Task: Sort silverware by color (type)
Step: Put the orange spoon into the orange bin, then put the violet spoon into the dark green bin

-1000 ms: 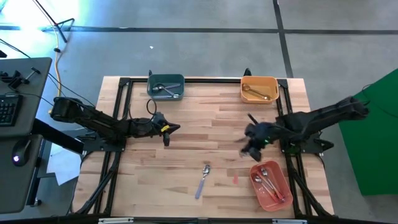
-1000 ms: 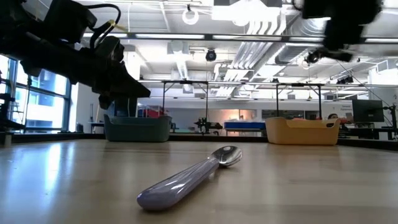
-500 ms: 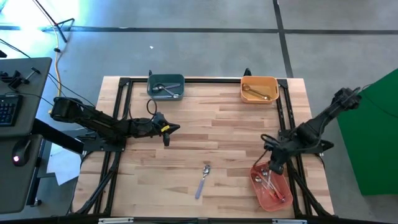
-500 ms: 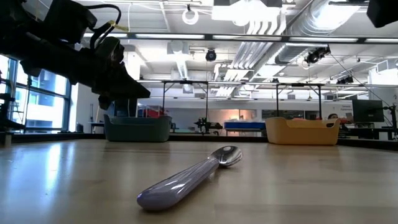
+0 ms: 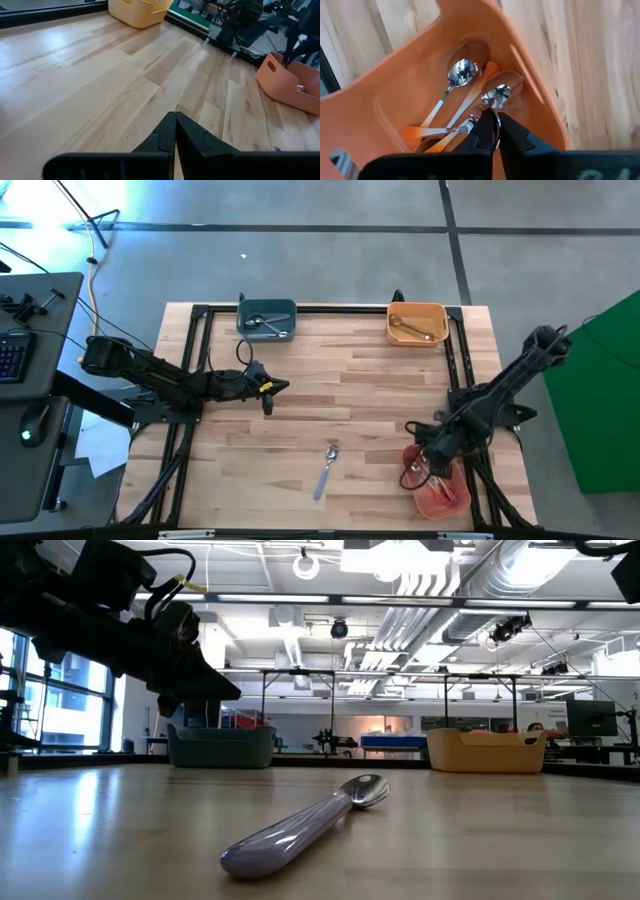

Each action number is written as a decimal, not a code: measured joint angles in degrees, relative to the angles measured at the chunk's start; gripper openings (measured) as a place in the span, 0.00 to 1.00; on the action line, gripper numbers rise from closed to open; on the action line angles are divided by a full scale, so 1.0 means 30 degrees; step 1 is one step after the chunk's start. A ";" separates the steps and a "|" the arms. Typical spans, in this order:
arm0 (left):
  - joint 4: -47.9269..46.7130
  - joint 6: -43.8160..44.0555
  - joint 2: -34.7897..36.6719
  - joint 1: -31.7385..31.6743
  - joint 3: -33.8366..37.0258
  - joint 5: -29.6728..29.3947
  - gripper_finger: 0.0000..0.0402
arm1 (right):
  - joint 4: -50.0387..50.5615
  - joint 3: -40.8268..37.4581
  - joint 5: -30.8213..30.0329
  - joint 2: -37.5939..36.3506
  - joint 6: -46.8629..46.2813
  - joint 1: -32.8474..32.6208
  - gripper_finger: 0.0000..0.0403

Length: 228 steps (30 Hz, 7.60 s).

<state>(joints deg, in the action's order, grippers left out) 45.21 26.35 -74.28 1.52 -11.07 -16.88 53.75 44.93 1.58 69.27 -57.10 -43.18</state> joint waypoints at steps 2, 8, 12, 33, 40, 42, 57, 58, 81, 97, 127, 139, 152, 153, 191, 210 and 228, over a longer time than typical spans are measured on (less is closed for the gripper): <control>0.0000 0.0000 0.0000 0.0000 0.0000 -0.0046 0.00 | -0.0214 0.0007 0.0022 0.0364 0.0458 0.0007 0.00; 0.0002 -0.0092 0.0000 0.0000 0.0000 -0.0061 0.00 | -0.0241 0.0007 -0.0639 0.0667 -0.0416 0.0015 0.10; 0.0007 -0.0981 0.0000 0.0000 0.0000 -0.0068 0.00 | -0.0254 0.0007 -0.1235 0.0426 -0.1727 0.0022 0.22; -0.0364 -0.1005 -0.0022 0.0015 0.0000 -0.0079 0.01 | -0.7328 0.3490 -0.9822 0.1540 0.9496 0.3908 0.30; -0.0862 -0.0947 -0.0022 0.0015 0.0000 -0.0076 0.01 | -1.2462 0.3497 -0.8808 0.4368 1.3190 0.6156 0.30; -0.0912 -0.0947 -0.0022 0.0015 0.0000 -0.0076 0.01 | -1.3268 0.3497 -0.8078 0.5338 1.3378 0.6796 0.30; -0.1115 -0.0976 -0.0022 0.0015 0.0000 -0.0076 0.01 | -1.8571 0.3497 -0.3868 1.0207 1.4253 0.9019 0.57; -0.1115 -0.0976 -0.0022 0.0015 0.0000 -0.0077 0.01 | -1.8580 0.3497 -0.3868 1.0263 1.4351 0.9038 0.59; -0.1141 -0.1781 -0.0022 -0.0002 -0.0002 -0.0090 0.01 | -2.1822 0.3504 -0.4393 1.0281 1.7319 0.9143 0.62; -0.1291 -0.2655 0.0181 0.0228 -0.0015 -0.0099 0.01 | -1.8015 0.7455 -0.3130 1.2493 1.8686 0.9252 0.62; -0.1398 -0.2863 0.0197 0.0882 -0.0007 -0.0172 0.01 | -1.6846 0.8160 -0.1315 1.4456 1.9418 0.9216 0.62; -0.1424 -0.2859 0.0197 0.0889 -0.0007 -0.0168 0.01 | -1.6126 0.8160 0.0665 1.4448 2.0053 0.8710 0.62; -0.1395 -0.3031 0.0211 0.0889 0.0000 -0.0134 0.01 | -1.6423 0.8145 -0.0351 1.5478 2.0161 0.6943 0.62; -0.1397 -0.3028 0.0211 0.0889 0.0000 -0.0139 0.01 | -1.6420 0.8145 -0.0383 1.5659 2.0192 0.7053 0.62; -0.1399 -0.1819 0.0192 0.0882 0.0000 0.1381 0.01 | -1.4466 0.8123 -0.2583 1.4809 2.0521 0.7774 0.02; -0.1698 -0.1632 0.0189 0.0882 0.0000 0.1384 0.01 | -1.3938 0.8138 -0.3464 1.4572 1.7821 0.7934 0.20; -0.1792 -0.0118 0.0189 0.0889 0.0000 0.2602 0.01 | -1.4494 0.8225 -0.2082 1.5788 1.6464 0.8938 0.21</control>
<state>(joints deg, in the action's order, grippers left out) 39.83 25.99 -73.71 4.19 -11.07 -9.07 10.27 69.60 -4.66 116.64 -7.71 -16.36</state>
